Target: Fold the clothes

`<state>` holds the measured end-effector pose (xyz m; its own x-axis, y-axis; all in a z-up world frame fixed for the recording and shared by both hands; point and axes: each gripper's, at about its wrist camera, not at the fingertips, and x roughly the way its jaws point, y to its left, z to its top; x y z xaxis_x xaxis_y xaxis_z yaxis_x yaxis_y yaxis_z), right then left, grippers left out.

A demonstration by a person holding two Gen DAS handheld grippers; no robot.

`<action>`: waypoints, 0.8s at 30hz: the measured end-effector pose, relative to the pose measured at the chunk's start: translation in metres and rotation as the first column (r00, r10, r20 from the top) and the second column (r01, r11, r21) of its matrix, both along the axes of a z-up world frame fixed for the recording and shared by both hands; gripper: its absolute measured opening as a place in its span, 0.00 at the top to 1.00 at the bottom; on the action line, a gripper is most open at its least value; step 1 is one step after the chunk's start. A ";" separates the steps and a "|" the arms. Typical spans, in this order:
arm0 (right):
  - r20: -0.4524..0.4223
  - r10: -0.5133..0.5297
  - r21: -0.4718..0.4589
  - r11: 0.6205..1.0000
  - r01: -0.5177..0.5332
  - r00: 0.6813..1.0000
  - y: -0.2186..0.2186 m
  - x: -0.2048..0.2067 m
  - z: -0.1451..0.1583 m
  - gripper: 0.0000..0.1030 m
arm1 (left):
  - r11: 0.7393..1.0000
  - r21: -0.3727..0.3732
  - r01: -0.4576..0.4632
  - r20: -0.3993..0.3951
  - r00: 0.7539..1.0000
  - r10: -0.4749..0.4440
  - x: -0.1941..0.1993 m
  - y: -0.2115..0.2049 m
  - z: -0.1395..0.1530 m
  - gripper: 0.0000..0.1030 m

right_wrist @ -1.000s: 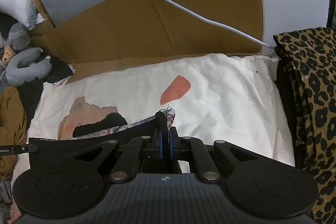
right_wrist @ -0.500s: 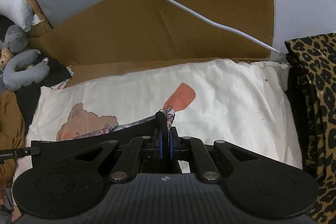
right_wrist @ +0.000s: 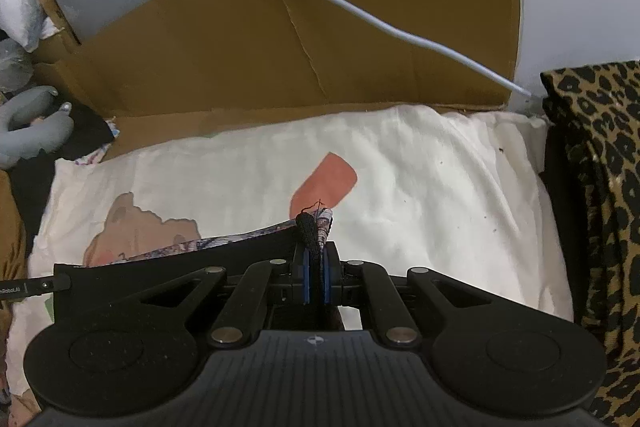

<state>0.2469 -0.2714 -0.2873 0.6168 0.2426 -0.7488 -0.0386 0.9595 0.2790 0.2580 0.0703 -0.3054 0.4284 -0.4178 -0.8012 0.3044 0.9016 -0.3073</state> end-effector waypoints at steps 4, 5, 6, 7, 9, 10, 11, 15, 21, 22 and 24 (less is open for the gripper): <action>-0.022 0.002 -0.012 1.000 -0.002 1.000 0.003 0.009 -0.010 0.95 | 1.000 0.002 -0.022 -0.026 0.999 0.022 0.006 0.000 -0.010 0.94; -0.028 0.002 -0.012 1.000 -0.002 1.000 0.004 0.011 -0.013 0.95 | 1.000 0.008 -0.022 -0.028 0.999 0.022 0.007 -0.001 -0.013 0.94; -0.032 0.003 -0.016 1.000 -0.004 0.999 0.005 0.012 -0.016 0.95 | 1.000 0.014 -0.020 -0.030 0.999 0.020 0.007 -0.003 -0.016 0.94; -0.036 0.005 -0.021 1.000 -0.006 0.999 0.006 0.014 -0.020 0.95 | 1.000 0.020 -0.018 -0.031 0.999 0.018 0.008 -0.004 -0.019 0.94; -0.045 0.008 -0.030 0.999 -0.009 0.999 0.009 0.016 -0.026 0.95 | 0.999 0.036 -0.011 -0.032 0.999 0.013 0.009 -0.008 -0.025 0.94; -0.047 0.012 -0.036 0.999 -0.013 0.999 0.010 0.017 -0.029 0.95 | 0.999 0.043 -0.012 -0.031 0.999 0.013 0.010 -0.009 -0.028 0.94; -0.049 0.015 -0.042 0.999 -0.018 0.999 0.011 0.018 -0.033 0.95 | 0.999 0.049 -0.013 -0.030 0.999 0.014 0.010 -0.011 -0.030 0.94; -0.055 0.029 -0.070 0.997 -0.033 0.998 0.018 0.023 -0.041 0.95 | 0.997 0.075 -0.006 -0.016 1.000 0.007 0.011 -0.017 -0.033 0.93; -0.032 0.026 -0.161 0.986 -0.031 0.999 0.023 0.015 -0.031 0.88 | 0.988 0.153 -0.031 0.049 0.998 0.024 0.010 -0.011 -0.013 0.84; -0.013 0.026 -0.183 0.983 -0.028 1.000 0.023 0.013 -0.026 0.88 | 0.987 0.156 -0.046 0.061 0.997 0.037 0.010 -0.009 -0.009 0.84; 0.013 0.051 -0.167 0.985 -0.048 0.999 0.027 0.009 -0.017 0.88 | 0.990 0.130 -0.049 0.081 0.996 0.039 0.008 -0.006 0.001 0.84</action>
<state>0.2556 -0.2444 -0.3044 0.6201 0.1456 -0.7709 -0.0903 0.9893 0.1142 0.2659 0.0639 -0.3043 0.5077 -0.2901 -0.8112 0.2821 0.9457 -0.1617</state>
